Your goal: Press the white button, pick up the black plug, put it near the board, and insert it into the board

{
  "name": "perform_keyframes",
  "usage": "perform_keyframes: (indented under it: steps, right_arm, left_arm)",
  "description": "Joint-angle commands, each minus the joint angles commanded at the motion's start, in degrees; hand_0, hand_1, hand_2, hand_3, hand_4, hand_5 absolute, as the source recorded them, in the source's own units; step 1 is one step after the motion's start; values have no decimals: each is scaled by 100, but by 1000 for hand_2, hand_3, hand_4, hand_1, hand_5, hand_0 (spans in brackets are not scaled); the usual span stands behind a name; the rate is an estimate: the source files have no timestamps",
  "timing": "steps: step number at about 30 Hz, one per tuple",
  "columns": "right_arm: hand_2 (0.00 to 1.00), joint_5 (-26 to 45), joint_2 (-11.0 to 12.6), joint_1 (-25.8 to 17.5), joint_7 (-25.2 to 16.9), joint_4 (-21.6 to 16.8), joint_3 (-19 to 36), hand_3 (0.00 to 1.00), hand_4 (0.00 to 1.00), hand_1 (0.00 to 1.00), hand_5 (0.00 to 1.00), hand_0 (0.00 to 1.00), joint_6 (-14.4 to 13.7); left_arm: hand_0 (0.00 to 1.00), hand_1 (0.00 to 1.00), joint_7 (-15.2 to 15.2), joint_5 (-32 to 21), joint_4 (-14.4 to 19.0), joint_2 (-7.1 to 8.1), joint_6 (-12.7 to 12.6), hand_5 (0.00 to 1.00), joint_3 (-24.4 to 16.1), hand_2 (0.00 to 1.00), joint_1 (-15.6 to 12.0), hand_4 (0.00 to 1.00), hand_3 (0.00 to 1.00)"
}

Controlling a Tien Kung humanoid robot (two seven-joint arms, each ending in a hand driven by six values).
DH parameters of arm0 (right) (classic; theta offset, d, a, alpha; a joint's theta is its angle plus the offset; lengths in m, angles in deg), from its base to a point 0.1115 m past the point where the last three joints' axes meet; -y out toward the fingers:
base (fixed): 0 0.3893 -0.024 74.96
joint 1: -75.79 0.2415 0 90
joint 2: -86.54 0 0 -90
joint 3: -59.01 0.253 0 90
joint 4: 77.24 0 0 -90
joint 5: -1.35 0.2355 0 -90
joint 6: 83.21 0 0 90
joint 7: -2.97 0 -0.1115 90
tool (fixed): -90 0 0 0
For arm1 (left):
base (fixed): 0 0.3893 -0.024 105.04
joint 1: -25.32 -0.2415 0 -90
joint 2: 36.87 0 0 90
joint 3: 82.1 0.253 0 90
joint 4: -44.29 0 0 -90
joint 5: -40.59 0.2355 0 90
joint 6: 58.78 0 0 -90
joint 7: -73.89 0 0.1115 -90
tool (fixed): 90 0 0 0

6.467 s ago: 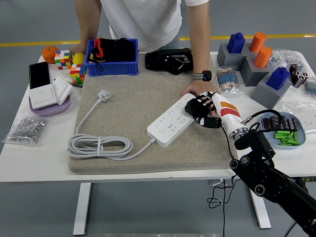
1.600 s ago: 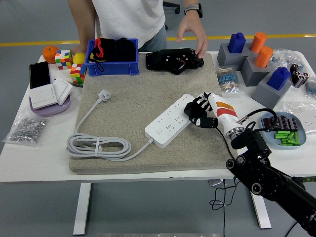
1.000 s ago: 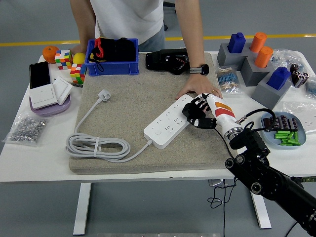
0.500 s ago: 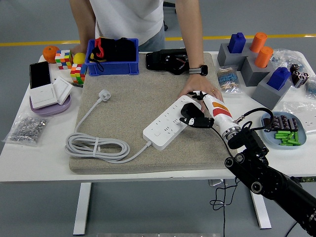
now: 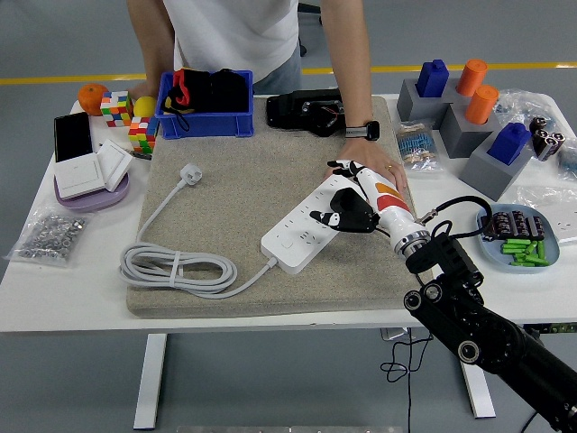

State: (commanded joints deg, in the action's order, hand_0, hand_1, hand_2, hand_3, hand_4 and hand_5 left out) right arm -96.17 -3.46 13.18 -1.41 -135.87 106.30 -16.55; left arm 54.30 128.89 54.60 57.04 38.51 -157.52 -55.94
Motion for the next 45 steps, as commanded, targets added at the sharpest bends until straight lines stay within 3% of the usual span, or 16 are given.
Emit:
perform_keyframes:
  steps: [5, 9, 10, 12, 20, 34, 45]
  right_arm:
    - [776, -12, 32, -302, -113, -643, 61, 820, 998, 810, 367, 838, 10]
    - [776, -10, 337, -666, -305, -990, 203, 820, 998, 810, 367, 838, 11]
    - [735, 14, 411, -766, -368, -1035, 258, 754, 998, 791, 335, 832, -2]
    - [735, 52, 519, -941, -485, -1081, 361, 754, 998, 791, 335, 832, -6]
    - [698, 59, 668, -1240, -637, -1071, 554, 724, 998, 764, 313, 819, -9]
    - [687, 92, 487, -1165, -707, -830, 212, 719, 998, 757, 304, 825, -17]
    - [691, 35, 362, -958, -715, -540, 286, 719, 998, 758, 283, 825, -2]
  left_arm:
    - [683, 675, 6, -32, 0, -5, -7, 183, 17, 659, 26, 556, 684]
    - [683, 675, 12, -115, 0, -12, -21, 183, 35, 659, 34, 556, 684]
    - [684, 675, 16, -140, 0, -12, -25, 183, 48, 659, 32, 556, 684]
    - [684, 675, 13, -147, 0, -12, -25, 183, 44, 659, 29, 556, 684]
    - [684, 675, 14, -106, 0, -25, -11, 180, 82, 659, 42, 556, 683]
    - [684, 676, 13, -112, 0, -30, -1, 178, 114, 659, 15, 558, 684]
    - [684, 675, 19, -141, 0, -28, -4, 179, 129, 659, 37, 560, 683]
